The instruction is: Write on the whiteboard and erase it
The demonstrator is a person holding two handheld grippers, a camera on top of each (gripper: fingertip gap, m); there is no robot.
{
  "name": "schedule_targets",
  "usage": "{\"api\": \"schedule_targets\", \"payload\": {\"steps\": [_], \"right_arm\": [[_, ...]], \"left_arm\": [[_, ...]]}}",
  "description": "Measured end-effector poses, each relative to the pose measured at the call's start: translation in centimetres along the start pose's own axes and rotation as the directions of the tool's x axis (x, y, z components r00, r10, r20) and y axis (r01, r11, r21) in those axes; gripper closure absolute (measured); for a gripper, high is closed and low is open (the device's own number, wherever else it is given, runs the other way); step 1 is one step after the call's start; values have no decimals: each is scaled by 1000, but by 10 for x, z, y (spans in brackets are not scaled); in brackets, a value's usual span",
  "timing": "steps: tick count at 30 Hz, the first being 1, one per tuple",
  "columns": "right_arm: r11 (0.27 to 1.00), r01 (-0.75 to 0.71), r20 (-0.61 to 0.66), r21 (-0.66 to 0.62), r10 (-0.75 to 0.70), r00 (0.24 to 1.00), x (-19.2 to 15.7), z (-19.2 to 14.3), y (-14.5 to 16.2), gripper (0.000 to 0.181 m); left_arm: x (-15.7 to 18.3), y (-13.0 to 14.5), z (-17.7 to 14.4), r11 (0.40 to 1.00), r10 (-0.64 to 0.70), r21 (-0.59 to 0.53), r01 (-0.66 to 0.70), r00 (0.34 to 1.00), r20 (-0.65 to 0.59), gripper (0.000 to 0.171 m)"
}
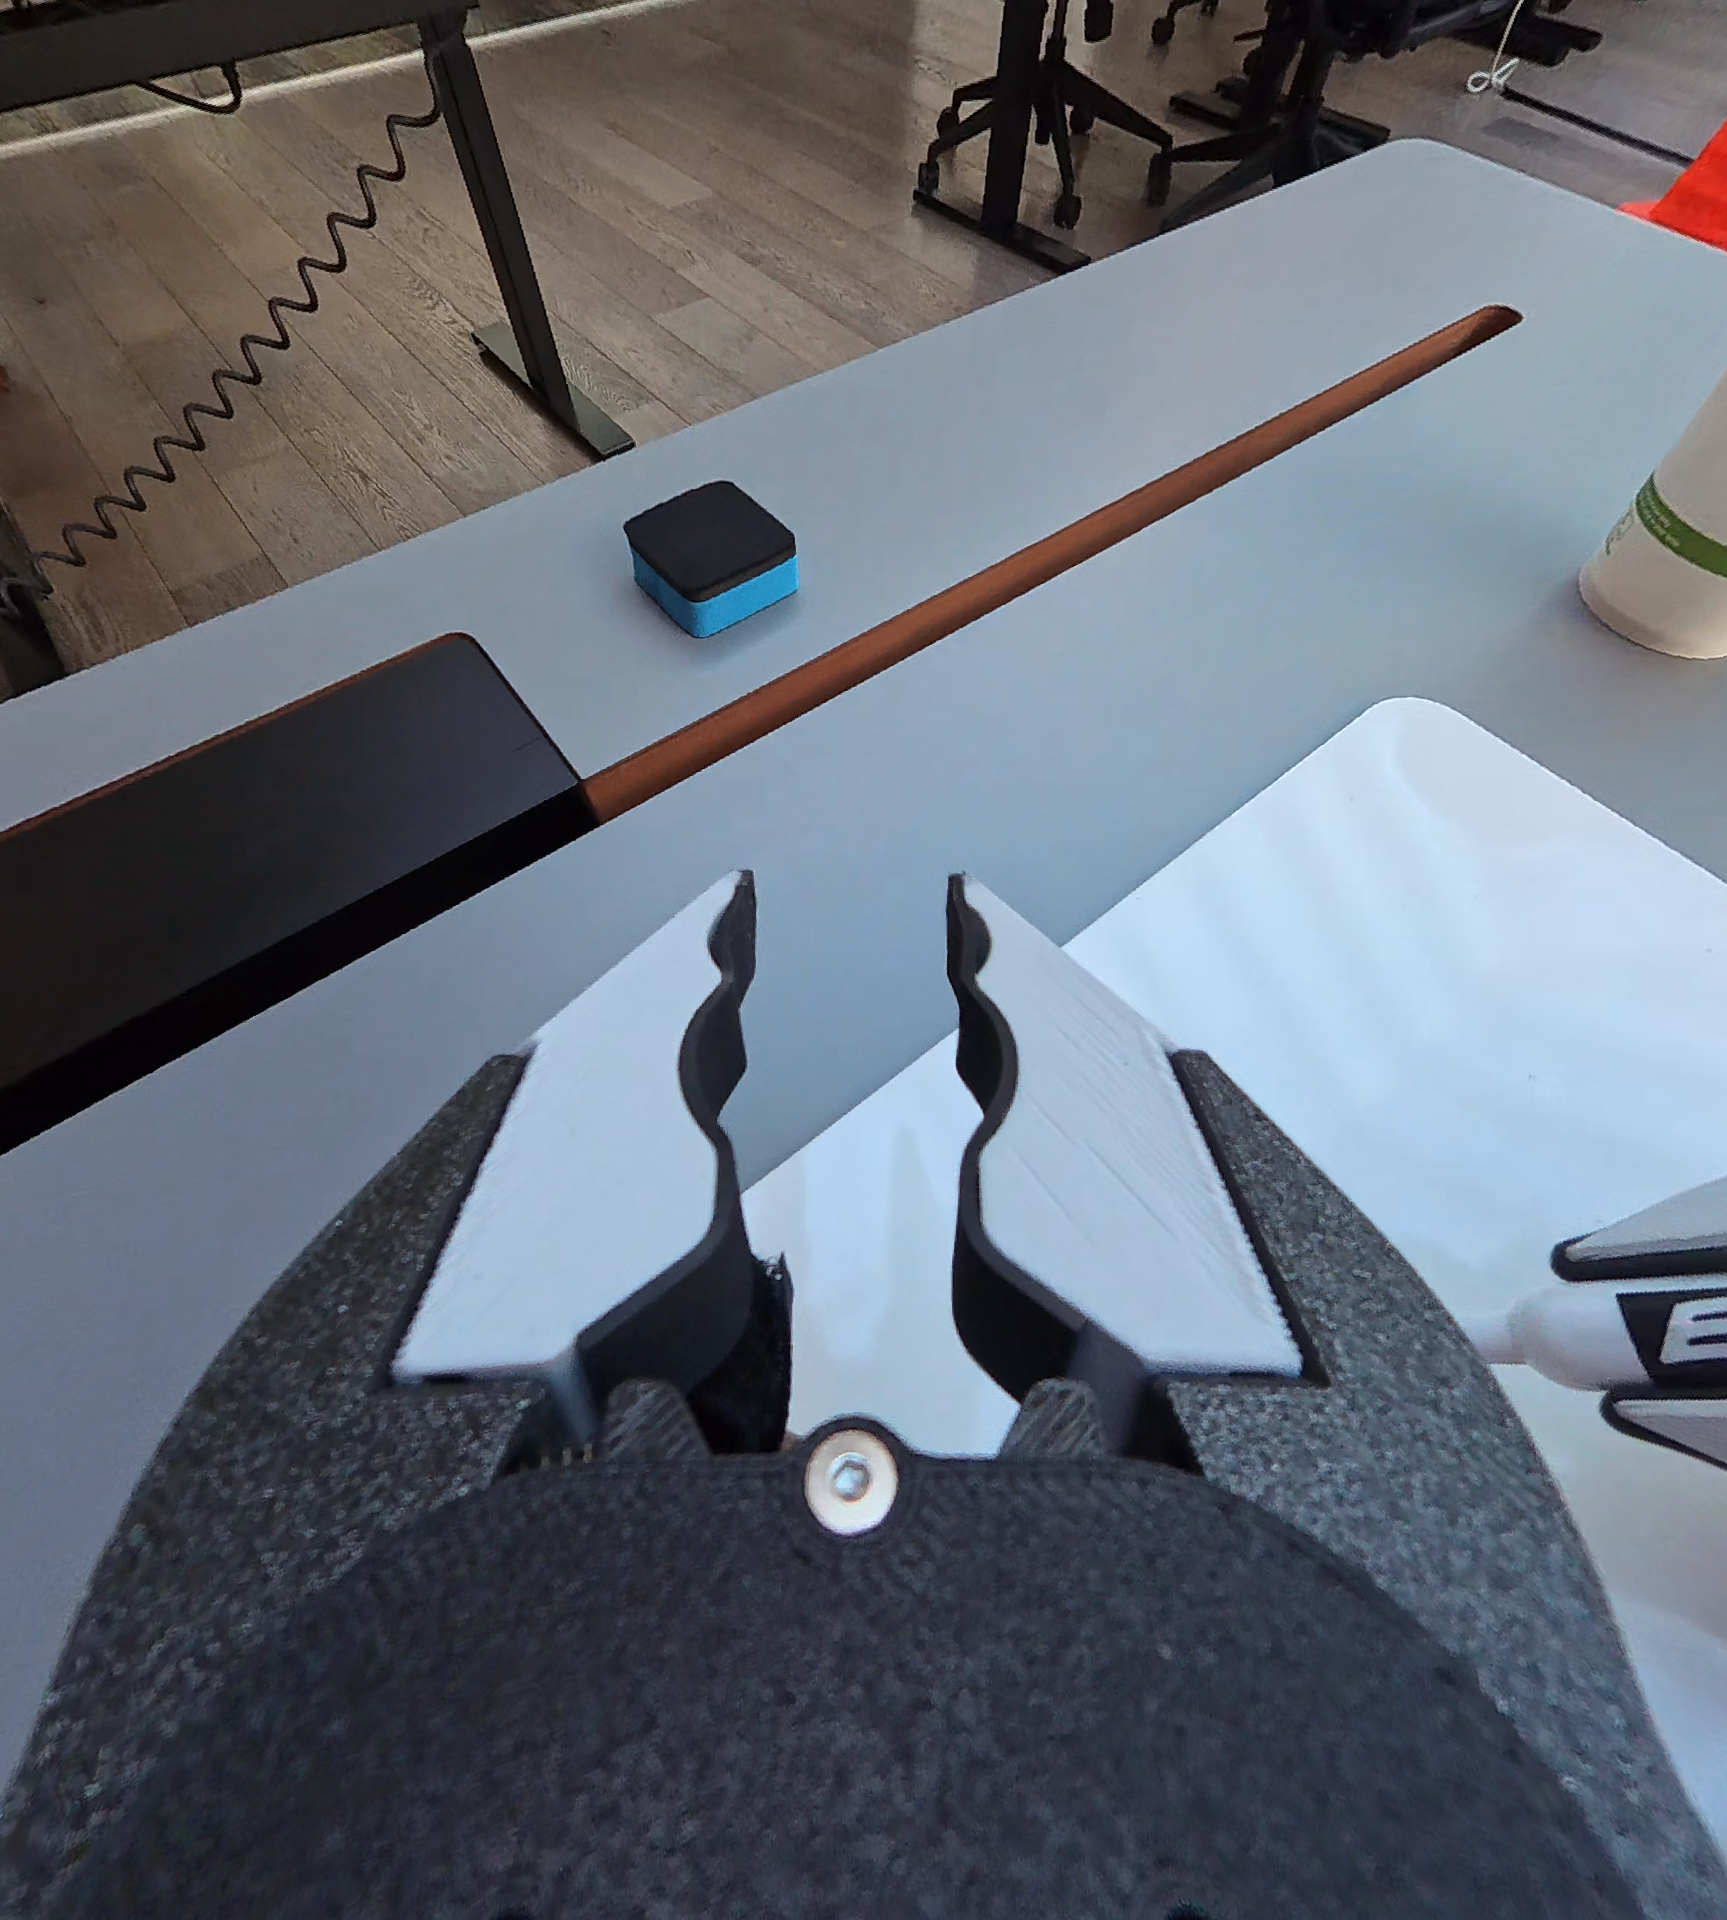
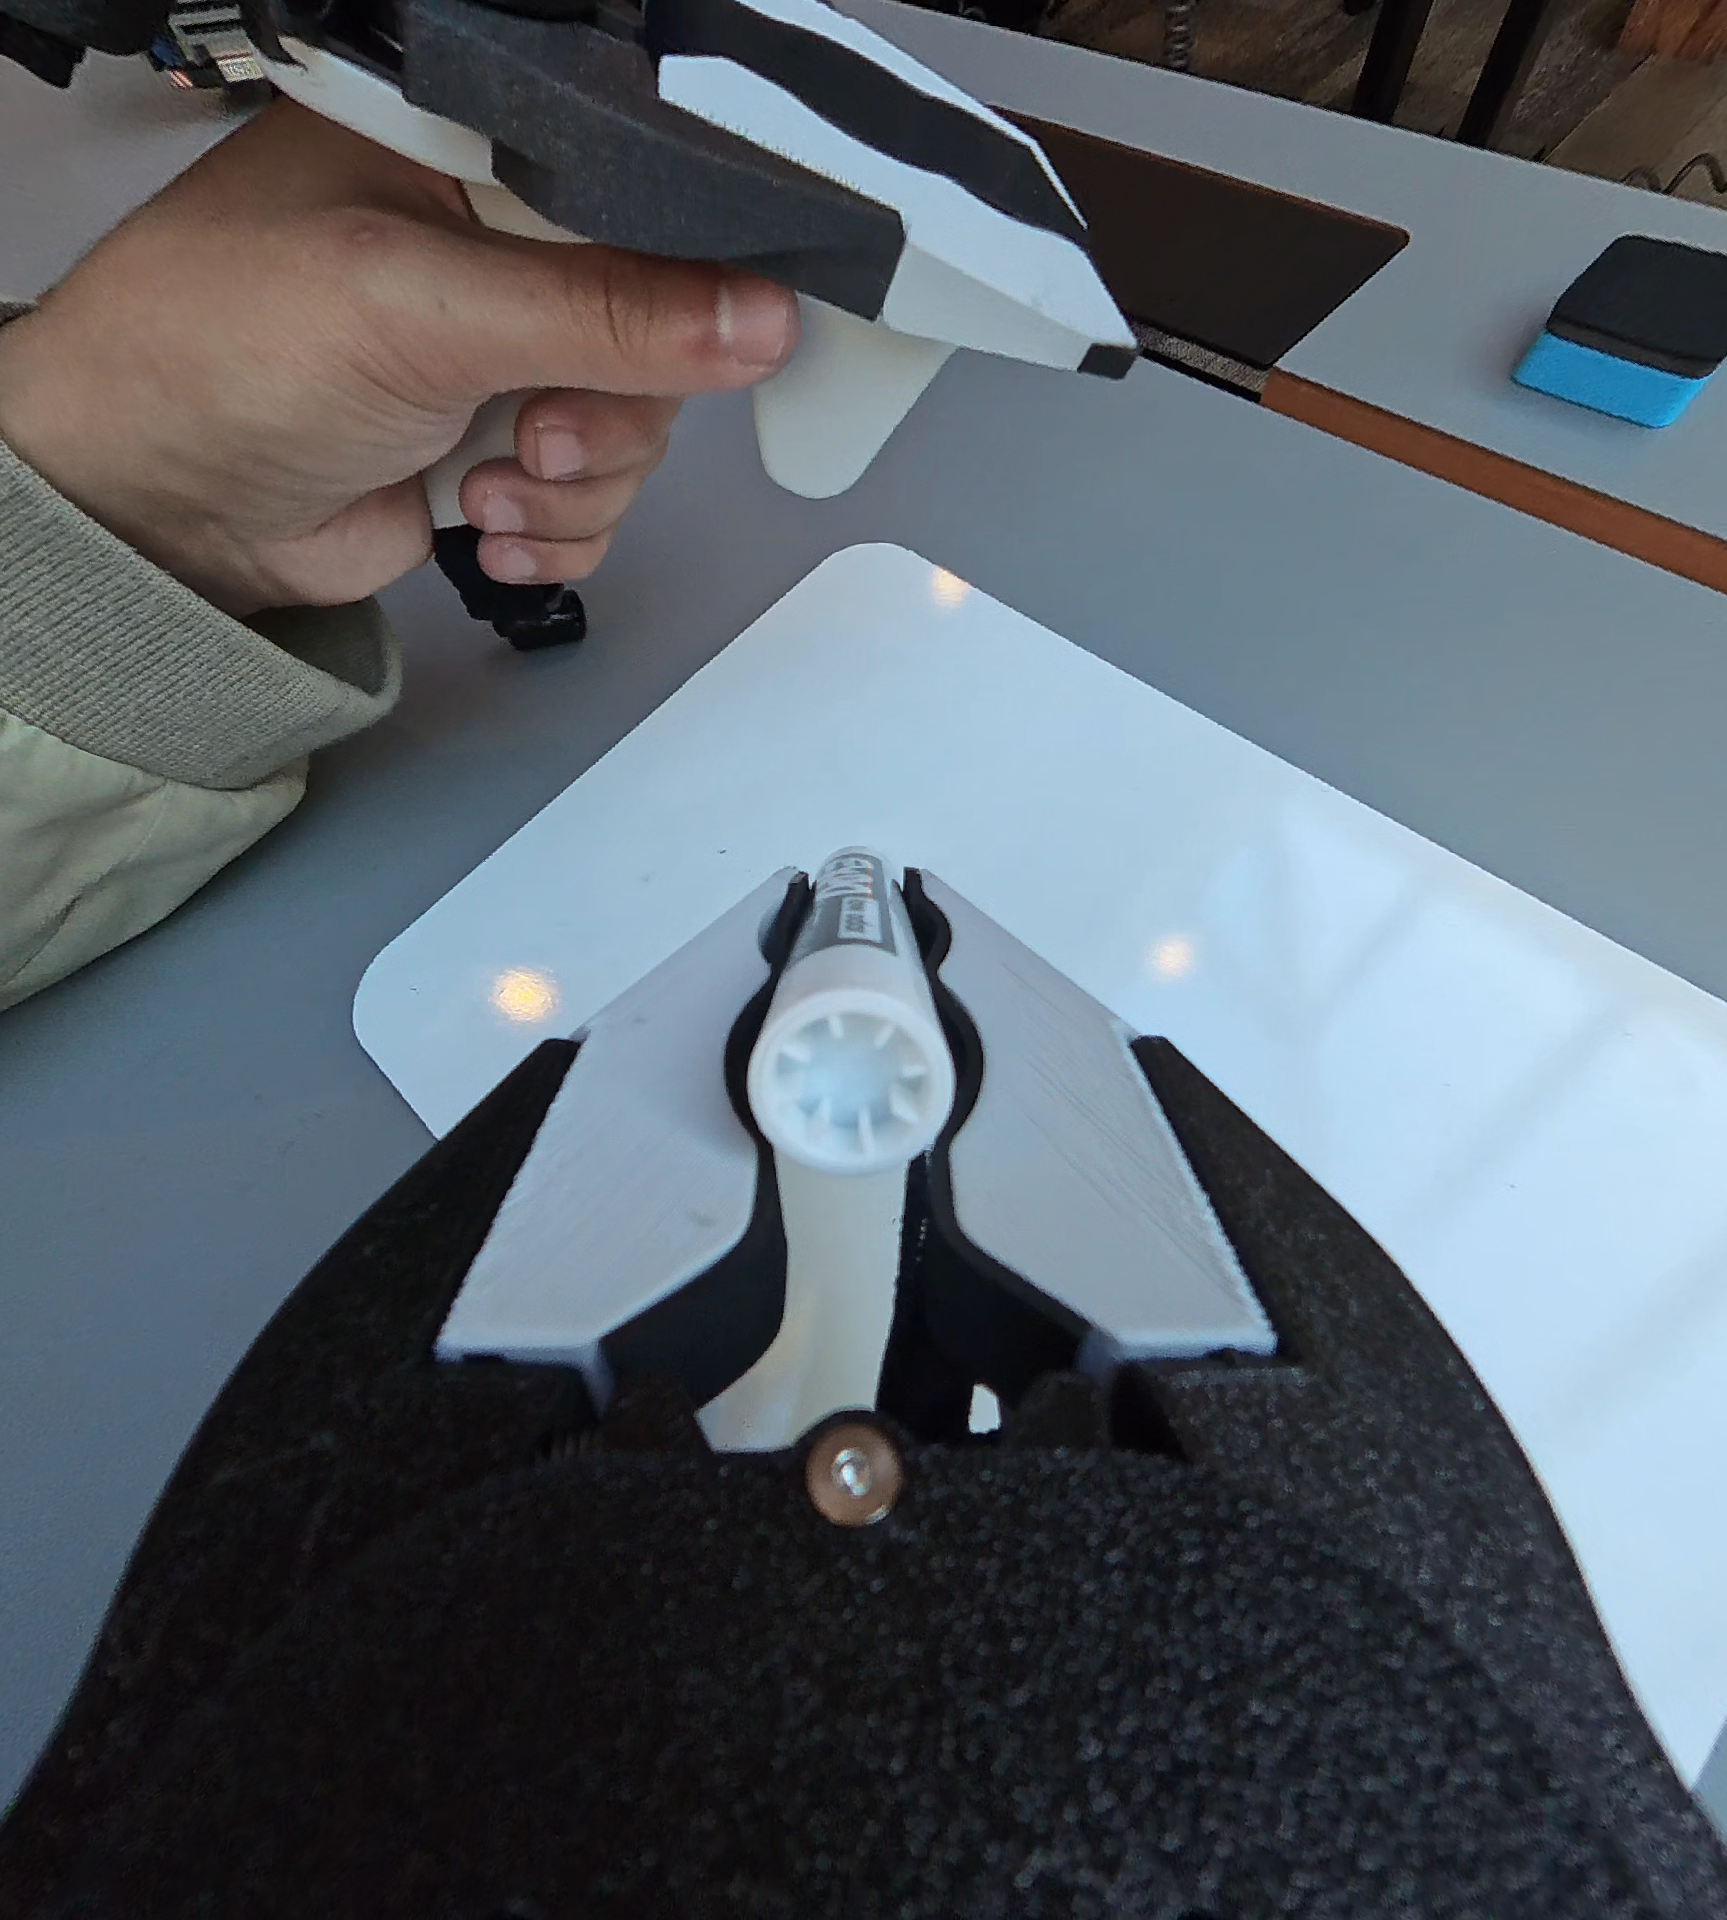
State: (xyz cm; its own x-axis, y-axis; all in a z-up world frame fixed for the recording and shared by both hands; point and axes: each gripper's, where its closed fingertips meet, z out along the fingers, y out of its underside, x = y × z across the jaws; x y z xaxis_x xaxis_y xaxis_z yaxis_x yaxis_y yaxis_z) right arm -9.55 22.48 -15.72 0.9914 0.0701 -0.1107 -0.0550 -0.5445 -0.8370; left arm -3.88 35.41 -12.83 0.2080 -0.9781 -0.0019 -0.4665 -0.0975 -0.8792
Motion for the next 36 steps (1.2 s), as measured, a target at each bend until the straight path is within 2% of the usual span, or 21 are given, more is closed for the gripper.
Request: {"api": "schedule_targets", "payload": {"steps": [26,31,36], "right_arm": [[999,-2,-18,-34,2,1000,3,2,6,163],[987,-70,-46,-144,64,997,7,4,16,163],[959,-71,-70,-276,54,996,10,9,15,163]], "left_arm": [[11,1,-5,999,35,17,-35,999,-9,135],[9,2,-4,999,37,9,-37,999,-11,135],[7,-3,-6,999,36,18,-36,999,-11,135]]}}
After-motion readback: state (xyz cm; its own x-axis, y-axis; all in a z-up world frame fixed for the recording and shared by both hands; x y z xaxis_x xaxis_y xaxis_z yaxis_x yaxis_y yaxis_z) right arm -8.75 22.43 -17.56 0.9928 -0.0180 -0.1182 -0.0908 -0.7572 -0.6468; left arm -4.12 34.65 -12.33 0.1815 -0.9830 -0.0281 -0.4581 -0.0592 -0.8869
